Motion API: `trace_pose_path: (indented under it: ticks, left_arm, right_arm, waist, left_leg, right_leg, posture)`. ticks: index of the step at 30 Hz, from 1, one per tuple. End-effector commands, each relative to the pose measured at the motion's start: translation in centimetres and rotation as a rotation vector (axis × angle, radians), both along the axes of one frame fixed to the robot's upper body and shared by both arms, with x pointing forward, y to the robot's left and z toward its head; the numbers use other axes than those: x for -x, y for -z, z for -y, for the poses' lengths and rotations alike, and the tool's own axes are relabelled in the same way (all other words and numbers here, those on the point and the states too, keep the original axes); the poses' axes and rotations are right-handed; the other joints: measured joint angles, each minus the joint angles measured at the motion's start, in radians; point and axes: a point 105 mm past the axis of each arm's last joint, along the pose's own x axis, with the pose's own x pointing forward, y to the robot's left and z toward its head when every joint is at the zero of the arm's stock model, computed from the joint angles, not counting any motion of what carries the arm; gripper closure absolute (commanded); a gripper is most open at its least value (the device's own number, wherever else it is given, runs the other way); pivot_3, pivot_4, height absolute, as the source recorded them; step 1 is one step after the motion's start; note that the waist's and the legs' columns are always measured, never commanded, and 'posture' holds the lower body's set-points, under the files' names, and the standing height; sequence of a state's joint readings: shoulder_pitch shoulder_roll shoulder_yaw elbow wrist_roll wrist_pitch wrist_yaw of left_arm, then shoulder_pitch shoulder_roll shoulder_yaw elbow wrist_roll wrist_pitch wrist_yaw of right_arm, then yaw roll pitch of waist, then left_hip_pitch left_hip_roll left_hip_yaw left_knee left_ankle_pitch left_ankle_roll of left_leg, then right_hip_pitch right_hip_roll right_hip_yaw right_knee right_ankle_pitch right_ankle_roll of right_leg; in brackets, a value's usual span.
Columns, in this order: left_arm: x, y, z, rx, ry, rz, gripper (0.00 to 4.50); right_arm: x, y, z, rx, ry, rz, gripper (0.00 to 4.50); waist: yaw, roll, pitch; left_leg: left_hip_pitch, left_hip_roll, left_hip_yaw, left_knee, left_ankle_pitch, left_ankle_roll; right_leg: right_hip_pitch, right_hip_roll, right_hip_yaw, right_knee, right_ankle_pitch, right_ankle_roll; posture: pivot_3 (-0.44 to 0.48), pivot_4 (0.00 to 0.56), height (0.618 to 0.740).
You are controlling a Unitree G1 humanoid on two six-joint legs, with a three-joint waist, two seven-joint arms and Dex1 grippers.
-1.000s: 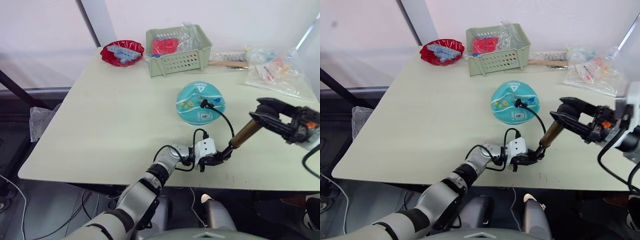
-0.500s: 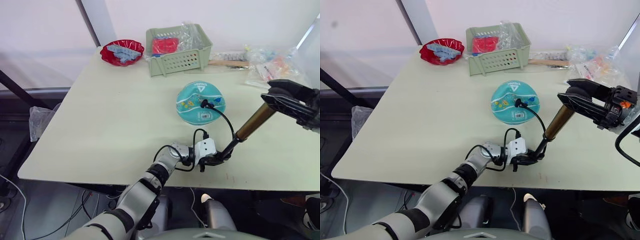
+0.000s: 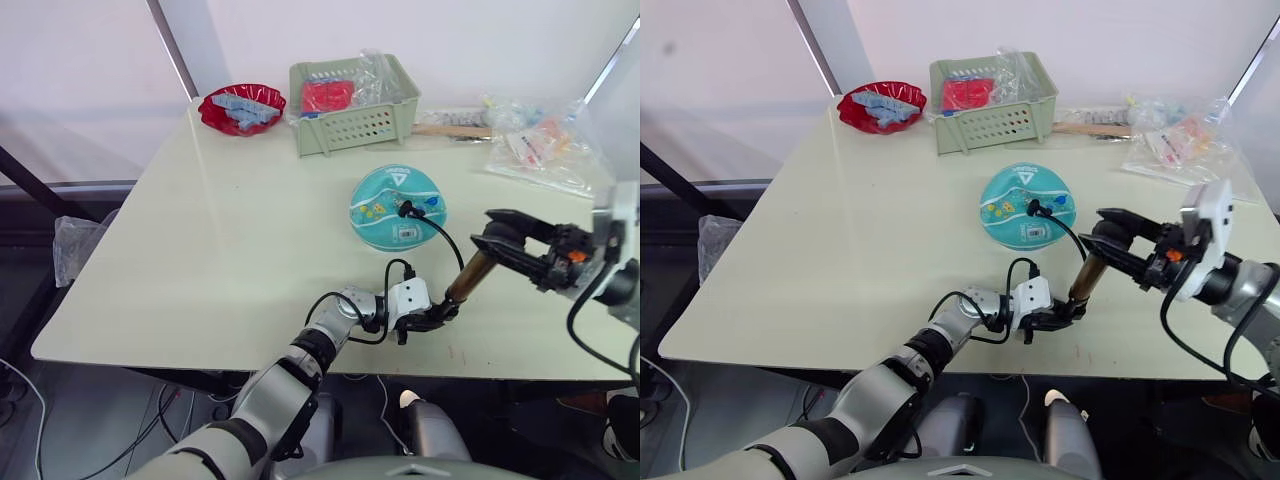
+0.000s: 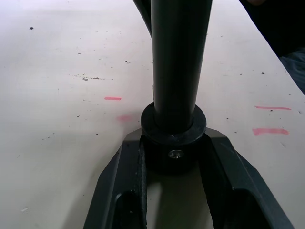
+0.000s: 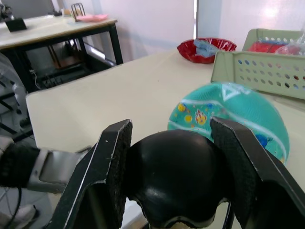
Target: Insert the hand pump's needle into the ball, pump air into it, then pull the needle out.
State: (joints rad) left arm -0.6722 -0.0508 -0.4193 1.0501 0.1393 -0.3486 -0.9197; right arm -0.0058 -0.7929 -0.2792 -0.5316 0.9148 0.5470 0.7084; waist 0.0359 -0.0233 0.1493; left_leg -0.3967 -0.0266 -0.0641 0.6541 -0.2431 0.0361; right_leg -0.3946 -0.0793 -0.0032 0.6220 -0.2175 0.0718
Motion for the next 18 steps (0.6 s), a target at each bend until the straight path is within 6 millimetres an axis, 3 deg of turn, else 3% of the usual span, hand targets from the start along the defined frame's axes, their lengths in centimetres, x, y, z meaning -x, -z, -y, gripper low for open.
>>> trace_pose_path:
  ticks: [1,4,7,14,18]
  left_arm:
    - [1.2,3.4,-1.9,-0.112,-0.024,-0.104,3.40]
    - [1.2,3.4,-1.8,-0.110,-0.025,-0.104,3.40]
    - [1.2,3.4,-1.8,-0.109,-0.025,-0.104,3.40]
    - [1.3,3.5,-1.8,-0.110,-0.026,-0.107,3.40]
    - [1.3,3.4,-1.7,-0.105,-0.027,-0.112,3.40]
  right_arm:
    - [-0.2,3.8,0.1,0.049,0.035,-0.083,2.41]
    - [-0.2,5.7,0.0,0.076,0.047,-0.086,2.41]
    - [-0.4,5.9,0.1,0.065,0.063,-0.077,2.41]
    - [-0.7,1.9,0.8,0.015,0.055,0.001,2.41]
    - [0.1,-2.1,1.4,-0.001,0.007,0.065,2.41]
  waist:
    - [0.000,0.000,-0.001]
    - [-0.001,0.000,-0.002]
    - [-0.001,0.000,-0.003]
    - [0.000,0.002,-0.003]
    - [0.002,0.004,-0.001]
  left_leg:
    - [0.000,0.000,0.000,0.000,0.000,0.000]
    - [0.000,0.000,0.000,0.000,0.000,0.000]
    - [0.000,0.000,0.000,0.000,0.000,0.000]
    - [0.000,0.000,0.000,0.000,0.000,0.000]
    - [-0.001,-0.001,0.000,0.000,0.000,0.000]
  right_leg:
    - [0.000,0.000,0.000,0.000,0.000,0.000]
    - [0.000,0.000,0.000,0.000,0.000,0.000]
    - [0.000,0.000,0.000,0.000,0.000,0.000]
    - [0.000,0.000,0.000,0.000,0.000,0.000]
    - [-0.001,-0.001,0.000,0.000,0.000,0.000]
  posture:
    - [0.000,0.150,0.737]
    - [0.000,0.150,0.737]
    - [0.000,0.150,0.737]
    - [0.000,0.150,0.737]
    - [0.000,0.150,0.737]
